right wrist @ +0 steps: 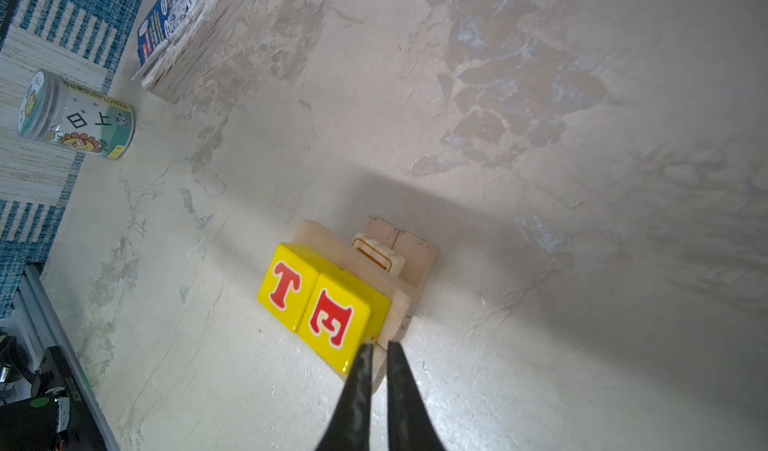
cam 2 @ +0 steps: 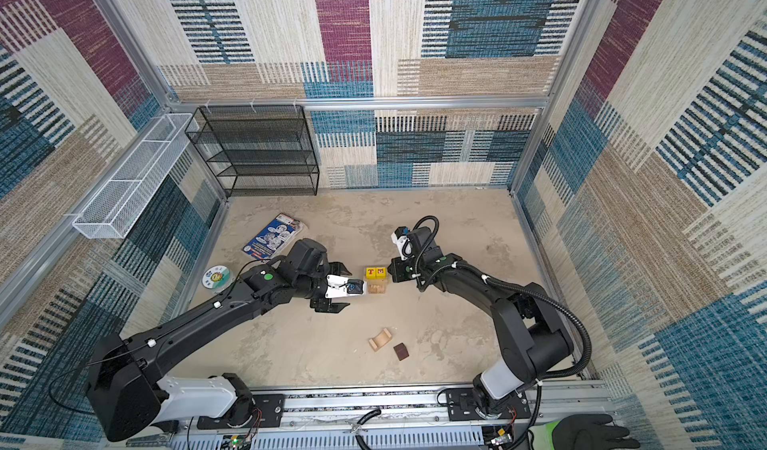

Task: Build the wood block tower
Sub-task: 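Raise the open right gripper up and away from the yellow cubes, then move the left gripper to the curved pine arch block and close on it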

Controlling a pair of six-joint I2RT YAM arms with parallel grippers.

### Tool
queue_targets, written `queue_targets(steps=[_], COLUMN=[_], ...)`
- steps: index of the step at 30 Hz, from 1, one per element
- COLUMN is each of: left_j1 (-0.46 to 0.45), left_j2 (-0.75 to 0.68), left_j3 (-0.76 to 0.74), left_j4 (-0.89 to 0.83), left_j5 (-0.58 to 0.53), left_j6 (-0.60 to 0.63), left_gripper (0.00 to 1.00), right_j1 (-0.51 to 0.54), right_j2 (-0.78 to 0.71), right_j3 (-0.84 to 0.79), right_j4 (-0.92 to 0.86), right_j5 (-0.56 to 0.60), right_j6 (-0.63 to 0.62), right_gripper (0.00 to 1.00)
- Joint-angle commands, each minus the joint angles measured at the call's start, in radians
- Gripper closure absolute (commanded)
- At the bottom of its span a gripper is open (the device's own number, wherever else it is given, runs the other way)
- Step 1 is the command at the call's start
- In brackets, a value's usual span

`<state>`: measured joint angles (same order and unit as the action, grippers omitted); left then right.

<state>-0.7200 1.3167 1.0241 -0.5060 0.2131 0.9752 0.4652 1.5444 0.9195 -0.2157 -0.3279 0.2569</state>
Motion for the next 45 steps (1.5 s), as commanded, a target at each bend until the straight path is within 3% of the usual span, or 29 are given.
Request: queue_targets(steps=[1,11,16,22,29,35,45], left_j1=[0.001,-0.055,-0.085,-0.16,-0.24,-0.319,-0.34], left_j2=[-0.006,-0.004,0.027,0.04,0.107,0.148,0.249], left_j3=[0.001,0.029,0.086,0.054,0.003,-0.059,-0.046], left_j4=[0.004,-0.037,-0.12,-0.11,-0.052,0.042,0.071], left_j5=[0.005,-0.045,-0.059,-0.087,-0.099,-0.149,-0.141], left_j6=[0.005,-0.026,-0.248,-0.565,-0.816,-0.884,-0.914], left_gripper=[0.22,0.24,0.29,0.31,0.36,0.32,0.33], right_j1=[0.001,0.001,0.001,0.001,0.001,0.002,0.002], right_j2=[-0.028,-0.141,-0.191,-0.227,-0.295,-0.365,-0.395], right_j3=[-0.012,-0.051,-0.064,-0.144,-0.227,-0.276,-0.294], right_j4=[-0.004,0.09,0.132,0.211,0.254,0.272,0.278], right_j5=[0.038,0.13,0.167,0.191,0.219,0.263,0.274], right_j6=[-0.008,-0.057,-0.103,-0.103,-0.097,-0.119,-0.14], right_gripper=[0.88,0.87,0.86,0.84,0.84,0.82,0.82])
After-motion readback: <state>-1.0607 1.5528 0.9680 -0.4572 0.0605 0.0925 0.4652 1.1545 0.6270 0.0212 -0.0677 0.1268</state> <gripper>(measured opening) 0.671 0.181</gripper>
